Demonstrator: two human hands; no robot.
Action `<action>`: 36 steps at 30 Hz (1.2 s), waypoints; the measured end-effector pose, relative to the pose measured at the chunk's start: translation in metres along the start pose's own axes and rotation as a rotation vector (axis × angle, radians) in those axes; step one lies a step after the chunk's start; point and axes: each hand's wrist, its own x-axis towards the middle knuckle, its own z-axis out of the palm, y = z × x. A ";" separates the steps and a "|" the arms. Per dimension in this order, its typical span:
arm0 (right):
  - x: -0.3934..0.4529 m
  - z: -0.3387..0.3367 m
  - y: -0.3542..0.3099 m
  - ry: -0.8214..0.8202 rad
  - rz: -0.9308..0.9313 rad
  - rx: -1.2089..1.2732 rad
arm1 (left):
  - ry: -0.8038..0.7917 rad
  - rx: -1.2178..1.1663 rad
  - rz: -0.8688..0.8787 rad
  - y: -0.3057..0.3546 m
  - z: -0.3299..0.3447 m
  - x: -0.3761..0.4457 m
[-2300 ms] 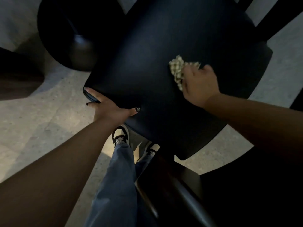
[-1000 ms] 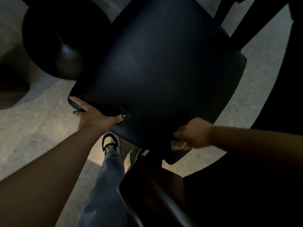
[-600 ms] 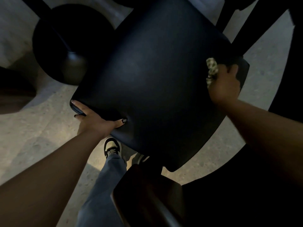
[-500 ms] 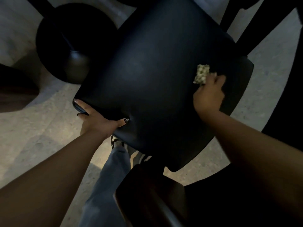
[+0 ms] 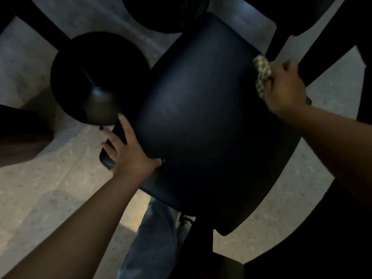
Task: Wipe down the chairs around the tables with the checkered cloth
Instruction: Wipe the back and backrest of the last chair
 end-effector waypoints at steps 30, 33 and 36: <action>0.084 0.058 -0.166 0.109 0.329 0.212 | -0.127 0.276 0.171 -0.022 -0.040 0.046; 0.050 0.064 -0.201 0.037 0.012 0.135 | -0.134 0.221 0.171 -0.023 -0.042 0.043; 0.013 0.067 -0.233 -0.083 -0.189 0.107 | -0.138 0.071 0.127 -0.029 -0.048 0.042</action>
